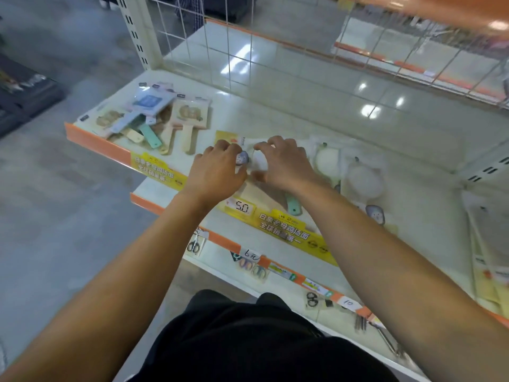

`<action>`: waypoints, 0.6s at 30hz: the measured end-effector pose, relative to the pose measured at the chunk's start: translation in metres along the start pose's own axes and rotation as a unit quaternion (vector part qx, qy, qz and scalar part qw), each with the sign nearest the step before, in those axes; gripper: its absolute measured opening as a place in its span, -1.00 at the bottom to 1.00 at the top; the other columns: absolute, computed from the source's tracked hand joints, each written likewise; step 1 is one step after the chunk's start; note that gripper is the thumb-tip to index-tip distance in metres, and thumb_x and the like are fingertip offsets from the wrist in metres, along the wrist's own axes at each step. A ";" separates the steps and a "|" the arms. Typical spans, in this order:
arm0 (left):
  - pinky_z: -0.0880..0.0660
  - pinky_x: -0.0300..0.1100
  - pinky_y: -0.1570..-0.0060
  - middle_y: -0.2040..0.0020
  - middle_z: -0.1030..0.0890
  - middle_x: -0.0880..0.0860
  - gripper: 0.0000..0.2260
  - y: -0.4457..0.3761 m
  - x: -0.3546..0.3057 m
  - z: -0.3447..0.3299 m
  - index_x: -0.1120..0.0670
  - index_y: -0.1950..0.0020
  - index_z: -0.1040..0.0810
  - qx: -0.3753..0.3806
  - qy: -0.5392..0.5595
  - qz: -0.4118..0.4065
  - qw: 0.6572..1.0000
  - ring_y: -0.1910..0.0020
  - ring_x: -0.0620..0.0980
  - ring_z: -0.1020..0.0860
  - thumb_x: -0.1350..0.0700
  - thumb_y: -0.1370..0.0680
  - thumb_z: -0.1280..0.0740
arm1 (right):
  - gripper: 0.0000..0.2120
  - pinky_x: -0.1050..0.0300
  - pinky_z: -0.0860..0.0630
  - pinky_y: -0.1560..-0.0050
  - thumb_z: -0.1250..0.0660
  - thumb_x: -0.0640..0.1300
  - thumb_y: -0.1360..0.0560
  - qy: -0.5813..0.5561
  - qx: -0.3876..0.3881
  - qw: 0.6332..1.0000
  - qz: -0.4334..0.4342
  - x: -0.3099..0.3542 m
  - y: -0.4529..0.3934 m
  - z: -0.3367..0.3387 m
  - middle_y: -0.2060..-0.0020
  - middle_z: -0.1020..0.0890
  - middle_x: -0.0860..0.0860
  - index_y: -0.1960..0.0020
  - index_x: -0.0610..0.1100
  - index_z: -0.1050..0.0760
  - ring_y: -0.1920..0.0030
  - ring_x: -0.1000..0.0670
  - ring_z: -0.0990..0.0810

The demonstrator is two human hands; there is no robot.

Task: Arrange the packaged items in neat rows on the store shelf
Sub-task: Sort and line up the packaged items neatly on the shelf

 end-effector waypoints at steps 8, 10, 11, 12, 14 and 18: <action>-0.45 0.04 0.00 -0.19 -0.50 0.13 -0.63 -0.020 0.008 -0.001 0.10 -0.27 -0.48 0.012 0.017 -0.040 0.999 -0.11 0.21 -0.50 0.02 -0.49 -0.29 | -0.18 -0.27 0.08 -0.51 -0.45 0.12 -0.40 -0.022 0.113 0.992 0.046 -0.014 -0.021 -0.002 -0.59 0.03 -0.03 -0.54 0.20 -0.10 -0.57 -0.17 0.14; -0.45 0.03 -0.04 -0.22 -0.49 0.11 -0.63 -0.024 0.012 -0.001 0.08 -0.28 -0.47 0.024 0.018 -0.047 0.998 -0.14 0.19 -0.50 0.01 -0.50 -0.29 | -0.11 -0.23 -0.07 -0.49 -0.48 0.10 -0.35 -0.018 0.136 0.990 0.023 -0.018 -0.027 -0.007 -0.57 -0.03 -0.05 -0.54 0.23 -0.07 -0.56 -0.18 0.01; -0.45 0.04 -0.05 -0.22 -0.48 0.11 -0.63 -0.027 0.014 0.000 0.08 -0.29 -0.46 0.029 0.021 -0.051 0.998 -0.14 0.19 -0.50 0.01 -0.51 -0.29 | -0.10 -0.18 -0.17 -0.44 -0.48 0.09 -0.34 -0.015 0.142 0.990 0.012 -0.018 -0.028 -0.008 -0.55 -0.09 -0.05 -0.54 0.24 -0.06 -0.53 -0.17 -0.09; -0.46 0.04 -0.06 -0.22 -0.48 0.11 -0.63 -0.029 0.017 0.001 0.07 -0.29 -0.47 0.032 0.026 -0.054 0.998 -0.14 0.18 -0.50 0.00 -0.51 -0.29 | -0.10 -0.13 -0.24 -0.35 -0.48 0.08 -0.34 -0.008 0.138 0.990 0.001 -0.017 -0.029 -0.010 -0.51 -0.17 -0.04 -0.53 0.25 -0.06 -0.48 -0.16 -0.19; -0.46 0.06 -0.07 -0.21 -0.49 0.11 -0.64 -0.033 0.022 0.002 0.08 -0.28 -0.47 0.036 0.035 -0.058 0.997 -0.14 0.19 -0.50 0.01 -0.50 -0.29 | -0.13 -0.10 -0.31 -0.22 -0.46 0.10 -0.34 0.016 0.109 0.994 -0.014 -0.016 -0.030 -0.010 -0.42 -0.27 -0.02 -0.52 0.27 -0.08 -0.37 -0.17 -0.32; -0.50 0.05 0.02 -0.15 -0.51 0.12 -0.64 -0.034 0.032 0.004 0.09 -0.20 -0.51 0.029 0.039 -0.089 0.995 -0.05 0.22 -0.53 -0.03 -0.46 -0.22 | -0.11 -0.18 -0.23 -0.30 -0.42 0.35 -0.33 0.020 0.093 0.994 -0.053 -0.008 -0.026 -0.009 -0.48 -0.22 -0.02 -0.52 0.26 -0.06 -0.40 -0.21 -0.23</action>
Point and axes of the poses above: each hand's wrist, its own y-axis away from the middle knuckle, its own z-axis out of the back of the hand, x = y × z, the point moved 4 cm from there along -y, towards the middle knuckle
